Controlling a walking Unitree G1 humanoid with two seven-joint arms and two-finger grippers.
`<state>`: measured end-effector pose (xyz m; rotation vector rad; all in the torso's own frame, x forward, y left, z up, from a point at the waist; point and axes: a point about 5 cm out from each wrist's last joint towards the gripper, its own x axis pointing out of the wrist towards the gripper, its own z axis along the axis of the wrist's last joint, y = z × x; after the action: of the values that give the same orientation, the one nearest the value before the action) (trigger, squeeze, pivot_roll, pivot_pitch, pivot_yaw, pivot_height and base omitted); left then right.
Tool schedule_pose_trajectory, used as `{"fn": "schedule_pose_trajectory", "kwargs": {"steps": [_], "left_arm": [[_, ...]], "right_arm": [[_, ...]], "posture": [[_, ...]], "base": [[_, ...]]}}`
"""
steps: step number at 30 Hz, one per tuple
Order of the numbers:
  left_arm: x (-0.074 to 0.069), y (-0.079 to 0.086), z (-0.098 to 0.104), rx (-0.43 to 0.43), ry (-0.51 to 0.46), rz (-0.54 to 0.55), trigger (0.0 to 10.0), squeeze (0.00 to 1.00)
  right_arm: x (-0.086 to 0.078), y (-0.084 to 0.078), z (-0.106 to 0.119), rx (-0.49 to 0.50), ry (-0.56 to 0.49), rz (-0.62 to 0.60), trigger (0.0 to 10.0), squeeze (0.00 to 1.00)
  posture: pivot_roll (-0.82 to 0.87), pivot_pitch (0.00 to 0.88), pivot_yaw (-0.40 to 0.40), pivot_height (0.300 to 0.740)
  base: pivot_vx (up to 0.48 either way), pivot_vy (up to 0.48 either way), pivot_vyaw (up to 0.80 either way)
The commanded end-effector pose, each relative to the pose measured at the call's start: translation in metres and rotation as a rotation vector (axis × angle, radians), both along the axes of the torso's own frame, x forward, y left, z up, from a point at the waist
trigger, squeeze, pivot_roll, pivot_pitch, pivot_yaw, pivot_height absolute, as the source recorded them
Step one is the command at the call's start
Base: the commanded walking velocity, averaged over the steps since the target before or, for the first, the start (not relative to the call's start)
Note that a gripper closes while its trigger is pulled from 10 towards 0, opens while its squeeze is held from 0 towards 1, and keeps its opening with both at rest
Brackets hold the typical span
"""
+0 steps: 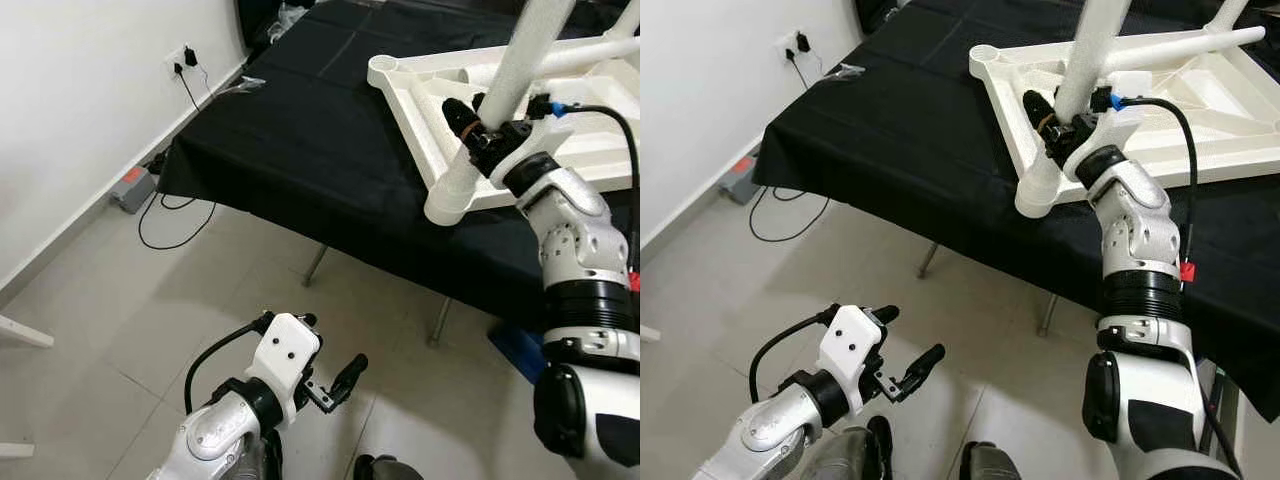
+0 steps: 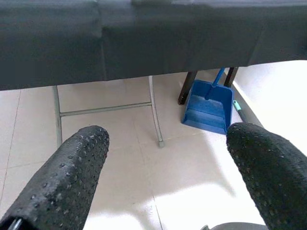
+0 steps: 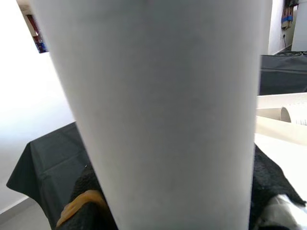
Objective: Building children table
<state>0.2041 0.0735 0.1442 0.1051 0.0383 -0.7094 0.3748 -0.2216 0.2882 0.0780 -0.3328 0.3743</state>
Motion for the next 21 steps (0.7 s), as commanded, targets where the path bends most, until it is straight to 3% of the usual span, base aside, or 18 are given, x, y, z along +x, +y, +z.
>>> {"fn": "schedule_pose_trajectory", "kwargs": {"steps": [1, 4, 7, 10, 12, 14, 17, 18, 19, 21], "left_arm": [[-0.001, 0.001, -0.007, 0.016, 0.023, -0.001, 10.0, 0.00], [0.001, 0.001, -0.008, 0.019, 0.020, -0.001, 10.0, 0.00], [0.003, 0.002, -0.009, 0.024, 0.022, 0.001, 10.0, 0.00], [0.003, 0.002, -0.009, 0.026, 0.021, 0.001, 10.0, 0.00], [0.005, 0.002, -0.009, 0.029, 0.017, -0.002, 10.0, 0.00], [0.005, 0.002, -0.009, 0.029, 0.017, -0.002, 10.0, 0.00], [0.007, 0.002, -0.010, 0.038, 0.010, 0.000, 10.0, 0.00], [0.007, 0.002, -0.010, 0.038, 0.010, 0.000, 10.0, 0.00], [0.008, 0.002, -0.010, 0.041, 0.009, 0.001, 10.0, 0.00], [0.008, 0.002, -0.010, 0.041, 0.009, 0.001, 10.0, 0.00]], "right_arm": [[0.000, 0.009, -0.017, 0.026, 0.047, 0.036, 0.0, 0.00], [-0.003, 0.005, -0.024, 0.020, 0.053, -0.017, 0.0, 0.00], [-0.005, -0.001, -0.029, 0.008, 0.070, -0.203, 0.0, 0.00], [-0.007, -0.004, -0.031, -0.001, 0.071, -0.287, 0.0, 0.00], [-0.017, -0.008, -0.034, 0.011, 0.072, -0.466, 0.0, 0.00], [-0.017, -0.008, -0.034, 0.011, 0.072, -0.466, 0.0, 0.00], [-0.033, 0.000, -0.036, 0.058, 0.071, -0.673, 0.0, 0.00], [-0.033, 0.000, -0.036, 0.058, 0.071, -0.673, 0.0, 0.00], [-0.039, 0.003, -0.035, 0.077, 0.066, -0.747, 0.0, 0.00], [-0.039, 0.003, -0.035, 0.077, 0.066, -0.747, 0.0, 0.00]], "posture": [[0.18, 0.221, -0.015, 0.740], [0.18, 0.216, -0.013, 0.740], [0.17, 0.213, -0.007, 0.740], [0.17, 0.214, -0.006, 0.740], [0.17, 0.210, -0.004, 0.740], [0.17, 0.210, -0.004, 0.740], [0.16, 0.207, -0.003, 0.740], [0.16, 0.207, -0.003, 0.740], [0.17, 0.205, -0.001, 0.740], [0.17, 0.205, -0.001, 0.740]], "base": [[0.000, 0.000, 0.00], [0.000, 0.000, 0.00], [0.000, 0.000, 0.00], [0.000, 0.000, 0.00], [0.000, 0.000, 0.00], [0.000, 0.000, 0.00], [0.000, 0.000, 0.00], [0.000, 0.000, 0.00], [0.000, 0.000, 0.00], [0.000, 0.000, 0.00]]}}
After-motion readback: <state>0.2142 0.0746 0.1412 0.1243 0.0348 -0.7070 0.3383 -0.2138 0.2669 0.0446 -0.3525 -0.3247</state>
